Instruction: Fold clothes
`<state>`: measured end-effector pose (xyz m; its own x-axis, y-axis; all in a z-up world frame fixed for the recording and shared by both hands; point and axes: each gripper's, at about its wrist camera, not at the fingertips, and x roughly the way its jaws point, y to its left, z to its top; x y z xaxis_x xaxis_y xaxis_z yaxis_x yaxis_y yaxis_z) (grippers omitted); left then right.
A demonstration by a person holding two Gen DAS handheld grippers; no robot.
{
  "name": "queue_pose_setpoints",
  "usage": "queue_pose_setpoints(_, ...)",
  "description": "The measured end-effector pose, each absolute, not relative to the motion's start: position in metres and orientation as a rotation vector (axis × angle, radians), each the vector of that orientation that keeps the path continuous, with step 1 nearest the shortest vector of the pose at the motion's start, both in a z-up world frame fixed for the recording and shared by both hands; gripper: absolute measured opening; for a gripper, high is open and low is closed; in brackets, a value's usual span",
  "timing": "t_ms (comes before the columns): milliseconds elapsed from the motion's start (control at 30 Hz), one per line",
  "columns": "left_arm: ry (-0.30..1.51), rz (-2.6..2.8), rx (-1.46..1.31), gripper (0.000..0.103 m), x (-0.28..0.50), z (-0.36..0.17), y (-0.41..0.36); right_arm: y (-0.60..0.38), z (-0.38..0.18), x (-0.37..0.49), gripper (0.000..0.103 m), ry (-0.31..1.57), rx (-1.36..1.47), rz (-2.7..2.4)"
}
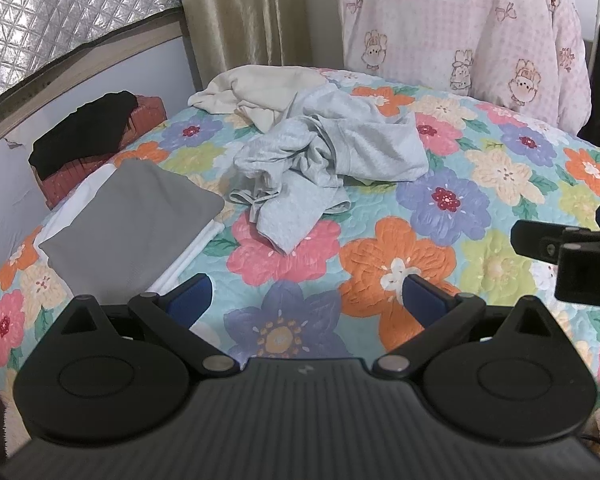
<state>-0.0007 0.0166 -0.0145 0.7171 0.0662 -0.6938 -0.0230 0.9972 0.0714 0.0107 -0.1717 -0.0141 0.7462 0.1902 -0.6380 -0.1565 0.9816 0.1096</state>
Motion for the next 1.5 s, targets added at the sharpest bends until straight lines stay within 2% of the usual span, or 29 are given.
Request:
queue_pose_setpoints(433, 0.778, 0.052, -0.003, 0.103, 0.032, -0.071, 0.028, -0.162, -0.055, 0.036, 0.103, 0.733, 0.036, 0.196)
queue_pose_setpoints(600, 0.707, -0.028, 0.057, 0.103, 0.081, -0.095, 0.038, -0.166, -0.083, 0.066, 0.103, 0.807, 0.203, 0.321)
queue_pose_setpoints(800, 0.651, -0.009, 0.105, 0.103, 0.174, -0.105, 0.073, -0.164, -0.082, 0.134, 0.103, 0.786, 0.364, 0.413)
queue_pose_setpoints(933, 0.622, -0.080, 0.070, 0.103, 0.232, -0.124, 0.096, -0.157, -0.089, 0.200, 0.103, 0.778, 0.348, 0.400)
queue_pose_setpoints(1133, 0.691, -0.174, -0.118, 0.103, 0.288, -0.160, 0.124, -0.178, -0.123, 0.287, 0.103, 0.863, 0.406, 0.246)
queue_pose_setpoints(1267, 0.738, -0.199, -0.244, 0.103, 0.303, -0.184, 0.136, -0.192, -0.170, 0.334, 0.103, 0.963, 0.650, 0.292)
queue_pose_setpoints(1333, 0.772, -0.219, -0.340, 0.091, 0.308, -0.195, 0.143, -0.186, -0.186, 0.343, 0.102, 0.964, 0.697, 0.312)
queue_pose_setpoints(1367, 0.784, -0.221, -0.366, 0.088, 0.310, -0.198, 0.145, -0.175, -0.183, 0.341, 0.097, 0.936, 0.623, 0.316)
queue_pose_setpoints(1433, 0.789, -0.208, -0.322, 0.059, 0.311, -0.196, 0.142, -0.153, -0.176, 0.336, 0.064, 0.892, 0.482, 0.335)
queue_pose_setpoints(1467, 0.780, -0.203, -0.297, 0.054, 0.308, -0.192, 0.139, -0.144, -0.173, 0.332, 0.056, 0.880, 0.429, 0.351)
queue_pose_setpoints(1500, 0.765, -0.198, -0.277, 0.045, 0.304, -0.188, 0.135, -0.138, -0.169, 0.325, 0.041, 0.866, 0.410, 0.369)
